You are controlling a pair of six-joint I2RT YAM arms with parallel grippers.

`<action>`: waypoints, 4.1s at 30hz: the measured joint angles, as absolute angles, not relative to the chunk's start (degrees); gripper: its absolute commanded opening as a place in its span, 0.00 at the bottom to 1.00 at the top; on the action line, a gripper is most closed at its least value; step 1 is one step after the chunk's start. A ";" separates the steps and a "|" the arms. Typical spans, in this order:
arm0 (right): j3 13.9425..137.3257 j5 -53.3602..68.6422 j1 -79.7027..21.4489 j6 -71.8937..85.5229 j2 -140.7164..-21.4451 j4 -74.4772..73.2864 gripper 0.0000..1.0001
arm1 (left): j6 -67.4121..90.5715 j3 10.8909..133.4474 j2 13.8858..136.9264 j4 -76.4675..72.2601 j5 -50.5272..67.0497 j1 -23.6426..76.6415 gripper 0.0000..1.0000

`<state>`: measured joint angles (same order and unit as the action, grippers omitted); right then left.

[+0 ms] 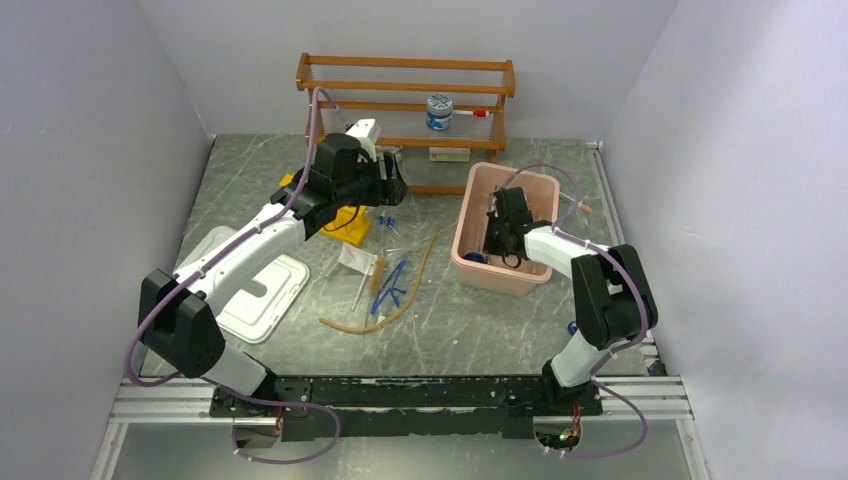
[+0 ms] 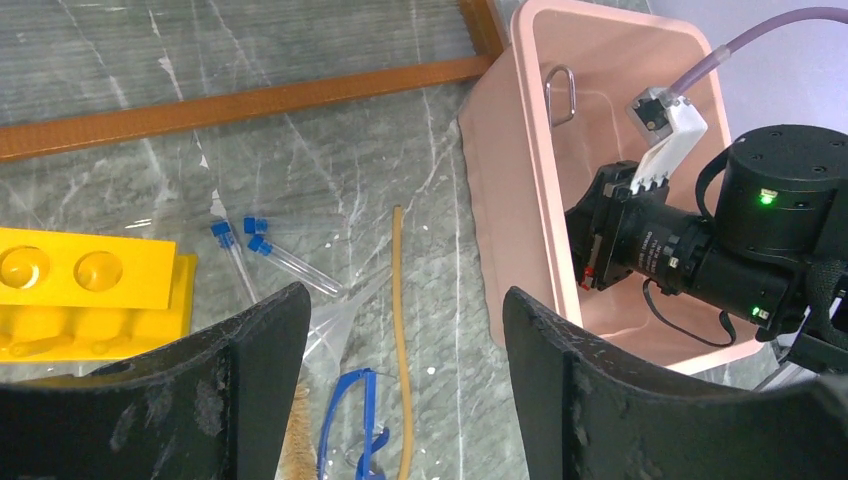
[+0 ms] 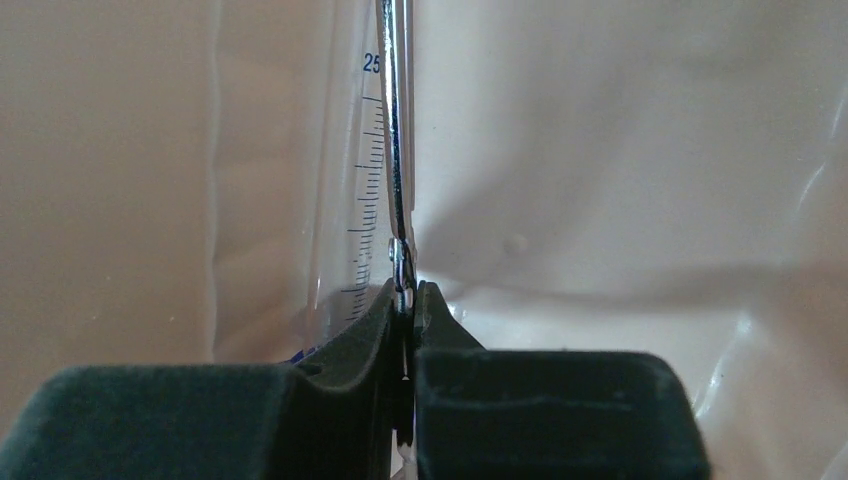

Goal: Organize the chemistry lab equipment

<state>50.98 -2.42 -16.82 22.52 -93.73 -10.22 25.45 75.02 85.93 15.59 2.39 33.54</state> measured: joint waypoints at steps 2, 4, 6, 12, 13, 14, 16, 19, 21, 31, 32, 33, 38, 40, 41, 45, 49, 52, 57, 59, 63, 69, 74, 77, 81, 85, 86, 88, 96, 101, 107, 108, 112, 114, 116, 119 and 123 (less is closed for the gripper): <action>50.98 -2.48 -16.82 22.83 -94.70 -9.54 0.21 | 25.26 75.31 86.37 15.57 2.37 33.54 0.75; 50.98 -2.42 -16.82 22.92 -95.18 -9.06 0.30 | 25.21 75.37 86.46 15.59 2.37 33.54 0.75; 50.98 -2.24 -16.78 23.29 -95.22 -8.51 0.39 | 25.12 75.37 86.48 15.59 2.35 33.54 0.75; 50.98 -2.81 -16.71 24.64 -93.97 -8.14 0.50 | 24.84 75.37 86.48 15.62 2.26 33.54 0.75; 50.98 -3.27 -16.67 25.12 -93.32 -8.43 0.52 | 24.82 75.37 86.48 15.62 2.15 33.54 0.75; 51.05 -3.95 -16.67 25.36 -92.58 -8.69 0.54 | 24.82 75.40 86.48 15.66 2.07 33.54 0.75; 51.64 -5.39 -16.67 25.78 -90.78 -10.02 0.55 | 24.82 75.37 86.48 15.70 1.72 33.54 0.75; 53.39 -7.05 -16.67 25.80 -87.53 -12.27 0.56 | 24.82 75.33 86.43 15.90 1.48 33.54 0.75; 55.05 -7.22 -16.67 25.63 -85.30 -13.61 0.56 | 24.82 74.81 86.11 15.99 1.41 33.54 0.75; 63.48 -6.13 -21.93 25.23 -77.69 -17.56 0.49 | 27.62 61.47 79.44 16.27 -0.36 33.54 0.62; 63.92 -6.37 -23.68 25.26 -77.36 -17.67 0.48 | 27.66 59.66 78.78 15.66 0.14 33.52 0.59; 64.12 -6.61 -25.58 25.30 -77.14 -17.61 0.47 | 27.62 57.39 78.13 15.05 1.10 33.50 0.56; 63.77 -6.57 -32.23 27.55 -76.99 -17.34 0.42 | 27.09 49.54 78.39 11.60 9.30 33.69 0.50; 62.70 -5.63 -32.86 29.47 -76.79 -16.32 0.42 | 26.59 48.80 80.34 10.48 12.03 34.35 0.51; 62.06 -5.34 -32.86 30.24 -76.69 -15.86 0.42 | 26.28 48.84 81.34 9.98 12.69 34.70 0.51; 58.41 -4.75 -32.84 33.10 -75.26 -14.55 0.42 | 24.21 50.85 87.44 10.55 13.80 36.14 0.52; 57.08 -4.89 -32.86 34.46 -72.99 -14.13 0.42 | 22.15 52.86 92.36 12.38 13.74 36.45 0.52; 56.71 -5.26 -32.86 35.00 -71.22 -13.47 0.42 | 20.91 53.36 94.37 13.74 13.76 36.47 0.48; 56.27 -5.82 -32.86 35.90 -69.04 -13.13 0.42 | 19.57 54.74 96.12 16.19 14.96 36.49 0.40; 55.92 -5.93 -32.86 36.12 -68.47 -13.17 0.42 | 19.27 54.74 96.51 16.75 16.16 36.51 0.37; 55.70 -6.04 -32.86 36.21 -68.14 -13.19 0.42 | 19.25 54.74 97.78 17.87 17.37 36.53 0.35; 55.57 -6.04 -32.86 36.21 -67.94 -13.17 0.42 | 19.40 54.76 97.95 18.59 17.89 36.56 0.23; 55.55 -6.04 -32.86 36.18 -67.85 -13.19 0.42 | 20.27 54.87 97.84 18.74 18.28 36.58 0.05; 55.20 -6.04 -32.86 36.10 -67.44 -13.17 0.42 | 20.53 54.98 96.68 18.70 18.59 36.64 0.05; 54.17 -5.41 -32.86 35.68 -66.54 -12.95 0.43 | 20.56 54.98 92.25 18.65 18.72 36.64 0.05; 51.79 -2.39 -32.86 35.29 -65.10 -10.79 0.47 | 20.88 54.96 85.82 17.85 19.44 36.64 0.05; 50.94 -0.84 -32.86 35.20 -64.64 -9.74 0.48 | 21.02 54.96 84.09 17.32 19.70 36.64 0.05; 49.93 1.72 -32.86 35.18 -64.12 -8.23 0.53 | 21.23 54.96 81.19 16.27 20.16 36.64 0.05; 49.17 12.53 -32.86 38.24 -64.05 0.71 0.61 | 22.35 57.45 75.53 11.16 25.69 36.67 0.05; 51.35 16.80 -32.86 41.67 -66.85 4.05 0.48 | 22.96 61.54 74.96 8.75 27.38 36.64 0.05; 52.01 20.60 -32.86 47.11 -69.04 10.11 0.46 | 23.35 62.22 74.46 6.83 28.14 36.64 0.05; 52.01 20.82 -32.86 47.68 -69.10 11.07 0.45 | 23.40 62.22 74.46 6.83 28.25 36.64 0.05; 52.01 21.67 -32.86 49.58 -69.25 14.24 0.41 | 23.44 62.22 74.46 6.63 28.80 36.64 0.05; 52.01 22.02 -32.86 50.19 -69.56 15.11 0.41 | 23.53 62.22 74.46 6.57 29.02 36.64 0.05; 52.07 22.20 -32.86 50.52 -70.06 15.31 0.40 | 23.64 62.22 74.46 6.44 29.19 36.64 0.05; 52.40 22.31 -32.93 50.59 -71.18 14.81 0.39 | 23.83 62.22 74.46 5.98 29.19 36.64 0.05; 52.71 22.37 -32.97 50.65 -72.12 14.72 0.27 | 23.90 62.22 74.46 5.54 29.21 36.64 0.05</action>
